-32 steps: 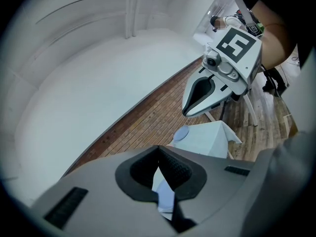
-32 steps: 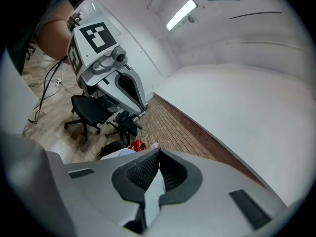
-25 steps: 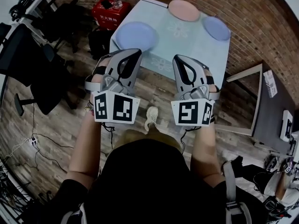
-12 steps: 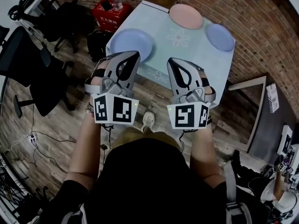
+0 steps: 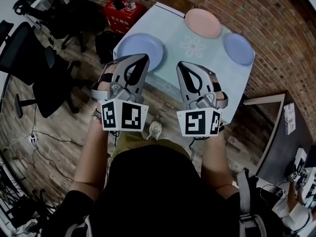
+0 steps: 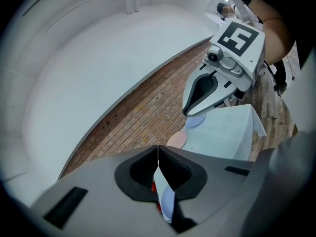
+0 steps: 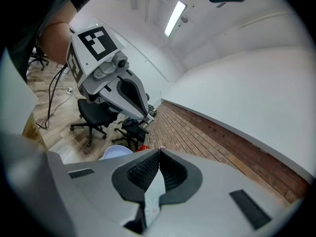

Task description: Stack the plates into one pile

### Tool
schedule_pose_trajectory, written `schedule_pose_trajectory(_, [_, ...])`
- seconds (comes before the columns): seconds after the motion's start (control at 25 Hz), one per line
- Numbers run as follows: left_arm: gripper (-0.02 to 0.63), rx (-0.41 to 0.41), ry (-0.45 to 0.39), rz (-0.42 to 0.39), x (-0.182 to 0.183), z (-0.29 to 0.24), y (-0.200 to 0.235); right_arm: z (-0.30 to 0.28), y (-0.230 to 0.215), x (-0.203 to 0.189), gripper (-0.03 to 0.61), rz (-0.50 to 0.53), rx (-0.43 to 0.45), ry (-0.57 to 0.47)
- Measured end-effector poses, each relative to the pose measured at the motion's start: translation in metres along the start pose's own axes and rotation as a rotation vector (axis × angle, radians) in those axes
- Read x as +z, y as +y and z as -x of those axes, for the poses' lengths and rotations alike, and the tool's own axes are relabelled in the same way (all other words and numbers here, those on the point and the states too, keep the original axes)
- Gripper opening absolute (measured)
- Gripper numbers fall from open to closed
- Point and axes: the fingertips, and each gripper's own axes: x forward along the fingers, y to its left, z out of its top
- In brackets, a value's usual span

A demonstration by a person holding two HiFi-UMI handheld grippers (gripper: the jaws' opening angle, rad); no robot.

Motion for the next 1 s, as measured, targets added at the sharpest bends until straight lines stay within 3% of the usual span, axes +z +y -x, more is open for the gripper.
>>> schedule_pose_trajectory(0.52, [0.025,-0.029,0.049,-0.008,-0.023,-0.016,-0.001,-0.026,0.004,-0.006,0.035,-0.025,0.055,-0.016])
schedule_pose_trajectory(0.64, [0.025,-0.057,0.081,-0.006,-0.039,-0.023,-0.011,-0.029,0.007,-0.010,0.035,-0.035,0.064,-0.007])
schedule_pose_trajectory(0.84, [0.026,-0.148,0.171,-0.070,-0.074,-0.039,-0.046,-0.031,0.011,-0.021,0.035,-0.044,0.080,0.013])
schedule_pose_trajectory(0.88, [0.041,-0.171,0.187,-0.075,-0.081,-0.043,-0.056,-0.030,0.011,-0.022,0.035,-0.044,0.082,0.015])
schedule_pose_trajectory(0.92, [0.105,-0.194,0.203,-0.079,-0.090,-0.046,-0.066,-0.029,0.011,-0.024,0.035,-0.044,0.082,0.018])
schedule_pose_trajectory(1.0, [0.133,-0.237,0.239,-0.086,-0.112,-0.052,-0.084,-0.028,0.013,-0.026,0.035,-0.045,0.082,0.027])
